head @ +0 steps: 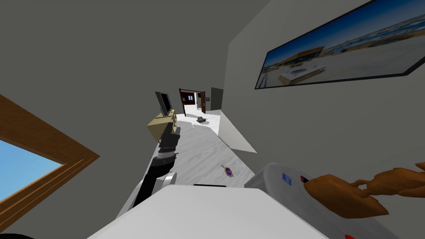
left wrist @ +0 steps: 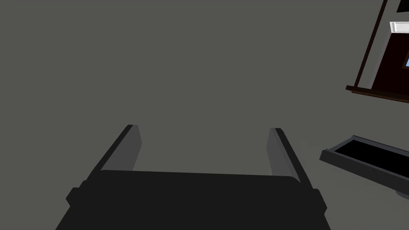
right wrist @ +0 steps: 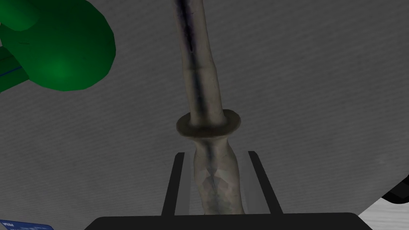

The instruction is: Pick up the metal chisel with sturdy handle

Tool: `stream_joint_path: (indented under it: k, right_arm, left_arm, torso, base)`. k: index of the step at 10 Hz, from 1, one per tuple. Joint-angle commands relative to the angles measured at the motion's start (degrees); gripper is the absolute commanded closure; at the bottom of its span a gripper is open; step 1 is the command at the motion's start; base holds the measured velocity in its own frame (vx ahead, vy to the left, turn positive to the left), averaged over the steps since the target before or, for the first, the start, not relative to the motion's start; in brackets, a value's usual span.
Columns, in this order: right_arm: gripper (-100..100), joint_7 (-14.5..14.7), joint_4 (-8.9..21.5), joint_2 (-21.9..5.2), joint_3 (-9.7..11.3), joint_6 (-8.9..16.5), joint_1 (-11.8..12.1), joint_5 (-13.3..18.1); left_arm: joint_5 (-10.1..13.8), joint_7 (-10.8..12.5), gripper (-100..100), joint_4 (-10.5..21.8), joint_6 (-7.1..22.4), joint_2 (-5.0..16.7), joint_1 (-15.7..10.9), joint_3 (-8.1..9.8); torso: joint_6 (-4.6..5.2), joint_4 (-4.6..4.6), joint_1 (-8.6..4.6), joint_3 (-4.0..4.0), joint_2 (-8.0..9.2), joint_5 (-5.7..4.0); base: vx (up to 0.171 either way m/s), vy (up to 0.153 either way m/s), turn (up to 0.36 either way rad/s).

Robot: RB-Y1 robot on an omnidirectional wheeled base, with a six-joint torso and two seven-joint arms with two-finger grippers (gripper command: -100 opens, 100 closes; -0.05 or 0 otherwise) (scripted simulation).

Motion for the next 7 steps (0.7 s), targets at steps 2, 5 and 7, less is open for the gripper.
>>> stream_joint_path:
  k: [2,5,7]
  right_arm:
    - [100,0.0,0.0,0.0,0.0,0.0,0.0,0.0]
    - [100,-2.2,-4.0,-1.9,-0.6,1.0,1.3,1.8]
    - [100,-3.8,-6.7,-3.3,-1.0,1.7,2.1,3.3]
  left_arm:
    - [0.0,0.0,0,0.0,0.0,0.0,0.0,0.00]
    - [0.0,0.0,0,0.0,0.0,0.0,0.0,0.00]
    - [0.0,0.0,0,0.0,0.0,0.0,0.0,0.00]
  torso:
    - [0.00,0.00,0.00,0.00,0.00,0.00]
    - [0.04,-0.01,0.01,-0.01,-0.02,0.02]
    - [0.04,-0.02,0.04,-0.04,-0.06,0.03]
  base:
    - [0.000,0.000,0.000]
    - [0.013,0.001,-0.064]
    - [0.022,0.004,-0.090]
